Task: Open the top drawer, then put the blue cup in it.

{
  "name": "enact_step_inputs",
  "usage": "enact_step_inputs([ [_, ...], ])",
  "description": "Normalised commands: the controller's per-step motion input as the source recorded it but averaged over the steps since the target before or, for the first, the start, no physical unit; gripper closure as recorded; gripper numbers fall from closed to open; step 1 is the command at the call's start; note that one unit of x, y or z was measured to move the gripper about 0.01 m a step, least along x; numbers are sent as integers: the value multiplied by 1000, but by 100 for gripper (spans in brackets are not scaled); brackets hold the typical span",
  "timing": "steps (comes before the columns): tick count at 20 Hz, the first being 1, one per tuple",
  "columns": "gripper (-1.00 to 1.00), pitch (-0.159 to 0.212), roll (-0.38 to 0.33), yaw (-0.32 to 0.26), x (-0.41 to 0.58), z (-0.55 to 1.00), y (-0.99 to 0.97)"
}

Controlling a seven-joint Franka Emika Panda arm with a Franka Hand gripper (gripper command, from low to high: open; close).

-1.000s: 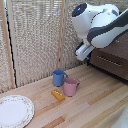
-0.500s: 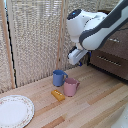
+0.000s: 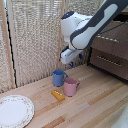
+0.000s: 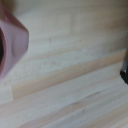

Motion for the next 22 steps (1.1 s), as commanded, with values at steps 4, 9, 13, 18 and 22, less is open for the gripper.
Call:
enact_step_inputs([
  [4,-100,146,173,-128,629,21,244],
  [9,-100,141,90,-177,539,-109,116],
  [13,-100,20,10,-216,619,-36,0],
  [18,-100,0,33,-156,678,-5,79],
  [22,-100,83,5,-126,429,-279,44],
])
